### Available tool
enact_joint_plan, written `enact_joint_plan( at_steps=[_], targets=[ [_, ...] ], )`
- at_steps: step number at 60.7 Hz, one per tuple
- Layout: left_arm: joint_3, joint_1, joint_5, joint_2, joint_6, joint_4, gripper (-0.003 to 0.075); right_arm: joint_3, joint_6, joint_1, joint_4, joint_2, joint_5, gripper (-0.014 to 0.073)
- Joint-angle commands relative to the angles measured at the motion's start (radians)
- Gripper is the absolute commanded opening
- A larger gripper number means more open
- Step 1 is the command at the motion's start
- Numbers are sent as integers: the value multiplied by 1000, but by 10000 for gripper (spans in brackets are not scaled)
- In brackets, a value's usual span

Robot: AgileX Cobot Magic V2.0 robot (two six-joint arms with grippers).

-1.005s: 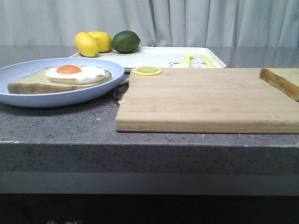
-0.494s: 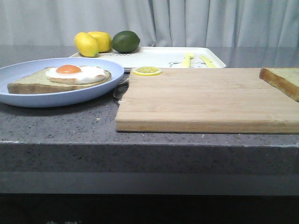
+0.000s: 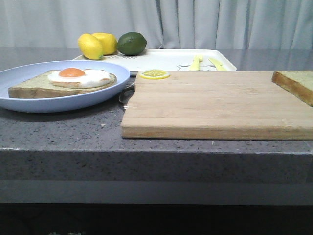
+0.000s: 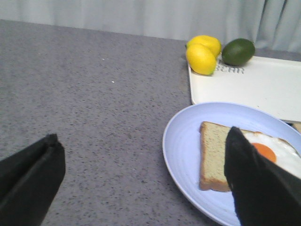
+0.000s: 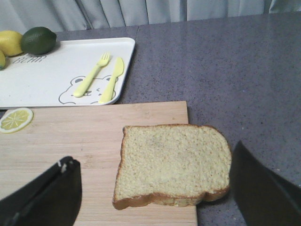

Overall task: Place bread and move sandwich to tray
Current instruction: 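Lower the right gripper and grasp the bread slice edge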

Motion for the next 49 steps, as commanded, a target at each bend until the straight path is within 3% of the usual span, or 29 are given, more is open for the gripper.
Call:
enact_joint_plan(
  at_steps=[1, 17, 27, 41, 49],
  targets=[
    [-54, -73, -45, 53, 1, -6, 669, -36, -10, -5, 1, 28, -50, 641],
    [-58, -263, -40, 147, 1, -6, 669, -36, -10, -5, 27, 100, -37, 641],
    [-58, -270, -40, 152, 1, -6, 669, -94, -5, -28, 32, 190, 40, 641],
    [-58, -270, -40, 152, 1, -6, 669, -271, 45, -214, 34, 402, 148, 641],
    [-58, -270, -40, 152, 1, -6, 669, -365, 44, -270, 34, 559, 222, 641]
  ],
)
